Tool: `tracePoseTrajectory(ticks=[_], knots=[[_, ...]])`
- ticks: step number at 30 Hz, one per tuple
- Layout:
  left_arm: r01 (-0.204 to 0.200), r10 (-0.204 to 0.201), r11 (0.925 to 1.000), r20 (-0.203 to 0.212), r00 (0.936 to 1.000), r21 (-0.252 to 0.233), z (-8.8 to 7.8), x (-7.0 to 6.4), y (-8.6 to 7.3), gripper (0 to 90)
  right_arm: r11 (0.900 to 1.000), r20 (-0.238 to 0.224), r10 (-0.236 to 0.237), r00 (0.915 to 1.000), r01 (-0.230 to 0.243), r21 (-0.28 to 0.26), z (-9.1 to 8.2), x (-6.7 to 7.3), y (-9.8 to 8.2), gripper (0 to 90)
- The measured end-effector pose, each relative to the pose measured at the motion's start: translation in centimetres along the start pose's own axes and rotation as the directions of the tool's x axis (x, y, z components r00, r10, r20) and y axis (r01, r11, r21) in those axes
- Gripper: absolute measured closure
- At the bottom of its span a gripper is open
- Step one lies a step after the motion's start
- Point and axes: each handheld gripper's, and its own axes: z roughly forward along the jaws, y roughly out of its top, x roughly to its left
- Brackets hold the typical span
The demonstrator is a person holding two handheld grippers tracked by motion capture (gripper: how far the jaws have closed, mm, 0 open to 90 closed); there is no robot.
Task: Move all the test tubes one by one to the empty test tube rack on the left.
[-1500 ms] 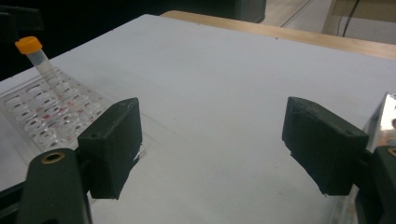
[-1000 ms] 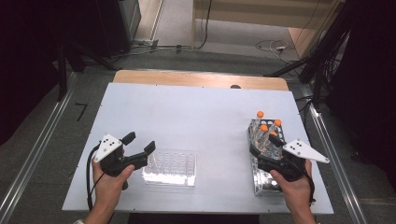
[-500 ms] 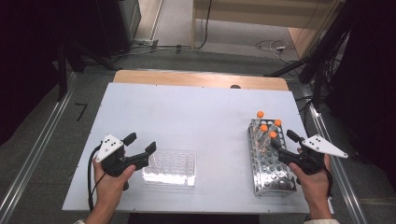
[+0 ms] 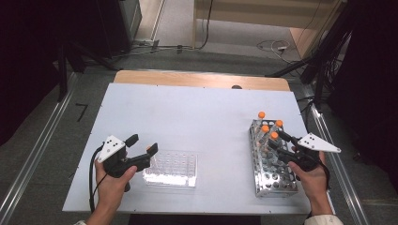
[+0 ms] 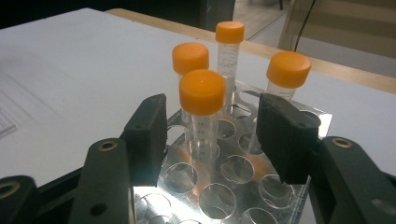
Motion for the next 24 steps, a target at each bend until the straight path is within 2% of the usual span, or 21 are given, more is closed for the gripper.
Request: tracePoseTrajectory(ticks=[7, 10, 15, 18, 24], knots=[[0.007, -0.007, 1.0, 0.001, 1.0, 0.004, 0.1, 0.1, -0.1, 18.9, 1.0, -0.031, -0.006, 0.9995, 0.006, 0.019, 0.6, -0.6, -0.4, 55.1], [0.01, -0.01, 0.9999, 0.002, 0.9999, 0.006, 0.1, 0.1, -0.2, 19.0, 1.0, -0.045, 0.002, 0.999, -0.001, 0.017, 0.7, -0.8, -0.5, 57.1], [0.008, -0.008, 0.9999, 0.006, 1.0, 0.012, 0.1, 0.0, -0.2, 19.3, 0.999, -0.078, 0.0, 0.997, 0.003, 0.042, 1.2, -0.9, -0.7, 62.5], [0.007, -0.007, 0.9999, 0.006, 1.0, 0.013, 0.1, 0.0, -0.2, 19.3, 0.998, -0.085, -0.003, 0.9963, 0.008, 0.058, 1.5, -0.9, -0.8, 64.8], [0.009, -0.009, 0.9999, 0.007, 0.9999, 0.012, 0.1, 0.0, -0.2, 19.3, 0.998, -0.082, -0.006, 0.9966, 0.011, 0.056, 1.6, -1.0, -0.8, 71.5]])
